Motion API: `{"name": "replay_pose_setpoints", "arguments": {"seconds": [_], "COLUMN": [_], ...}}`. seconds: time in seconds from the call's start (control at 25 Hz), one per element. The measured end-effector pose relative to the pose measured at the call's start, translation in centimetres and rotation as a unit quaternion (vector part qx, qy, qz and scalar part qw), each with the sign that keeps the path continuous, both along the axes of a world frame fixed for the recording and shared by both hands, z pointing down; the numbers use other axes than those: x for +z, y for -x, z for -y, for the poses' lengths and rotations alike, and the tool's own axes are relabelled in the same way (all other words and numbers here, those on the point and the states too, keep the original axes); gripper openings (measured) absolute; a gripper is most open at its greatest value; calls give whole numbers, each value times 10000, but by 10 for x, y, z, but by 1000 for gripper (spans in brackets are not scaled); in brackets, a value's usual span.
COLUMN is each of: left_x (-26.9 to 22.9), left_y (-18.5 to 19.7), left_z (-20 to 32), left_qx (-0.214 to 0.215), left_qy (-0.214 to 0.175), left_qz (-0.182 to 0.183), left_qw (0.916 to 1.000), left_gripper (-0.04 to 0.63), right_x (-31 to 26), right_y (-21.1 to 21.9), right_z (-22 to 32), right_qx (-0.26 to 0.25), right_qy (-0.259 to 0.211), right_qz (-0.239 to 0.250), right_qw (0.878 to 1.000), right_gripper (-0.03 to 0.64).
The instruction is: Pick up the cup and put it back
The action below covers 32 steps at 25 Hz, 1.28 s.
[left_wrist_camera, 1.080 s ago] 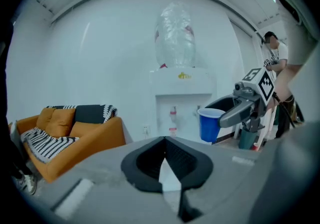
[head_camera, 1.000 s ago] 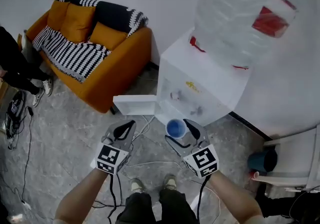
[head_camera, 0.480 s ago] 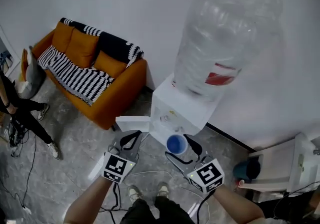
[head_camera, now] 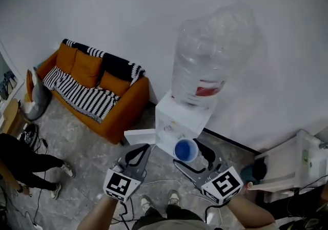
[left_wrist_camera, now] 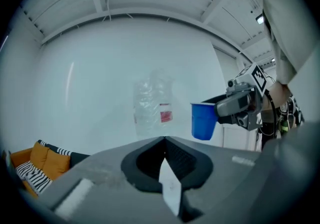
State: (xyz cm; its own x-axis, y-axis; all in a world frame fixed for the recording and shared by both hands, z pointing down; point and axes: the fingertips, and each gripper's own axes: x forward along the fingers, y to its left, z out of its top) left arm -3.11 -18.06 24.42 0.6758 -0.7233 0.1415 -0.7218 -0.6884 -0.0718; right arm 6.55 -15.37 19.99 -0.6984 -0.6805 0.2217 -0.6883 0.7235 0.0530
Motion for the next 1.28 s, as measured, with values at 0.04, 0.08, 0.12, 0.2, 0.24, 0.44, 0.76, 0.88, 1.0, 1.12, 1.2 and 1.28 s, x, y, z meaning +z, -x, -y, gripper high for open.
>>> {"name": "replay_pose_setpoints", "arguments": {"seconds": [0.04,0.08,0.12,0.2,0.24,0.44,0.76,0.88,1.0,1.12,1.2,1.28], "left_x": [-12,-21,-29,-43,-49,-60,-49,-51,-52,-50,-48,-47], "left_y": [2,4,6,11,13,24,34,36,40,45,50,56], "left_z": [-7,-14,-20,-33,-40,-67,-68,-63,-55,-44,-34,-22], "left_qx": [-42,-66,-66,-73,-92,-200,-363,-419,-521,-648,-745,-854], "left_qy": [41,42,-10,-80,-65,-37,104,113,116,156,160,112], "left_qz": [-146,-234,-247,-241,-269,-237,-207,-252,-287,-332,-340,-317], "left_qw": [9999,9997,9997,9997,9996,9995,9991,9987,9982,9972,9965,9958], "left_gripper": [3,2,3,3,2,2,2,3,2,3,2,2], "right_x": [-7,-12,-15,-20,-22,-19,-5,-5,-3,-1,0,1], "right_y": [-1,-2,-2,-3,-4,-4,1,6,12,19,25,29], "right_z": [-6,-12,-17,-26,-30,-45,-40,-34,-23,-3,13,31], "right_qx": [29,63,97,168,210,364,404,360,326,303,309,338], "right_qy": [-21,-34,-34,2,32,170,348,354,370,377,373,365], "right_qz": [33,61,94,183,231,360,365,383,418,453,456,446], "right_qw": [10000,10000,9999,9997,9995,9985,9979,9980,9979,9978,9978,9978], "right_gripper": [353,353,353,353,353,353,353,353,353,353,353,353]}}
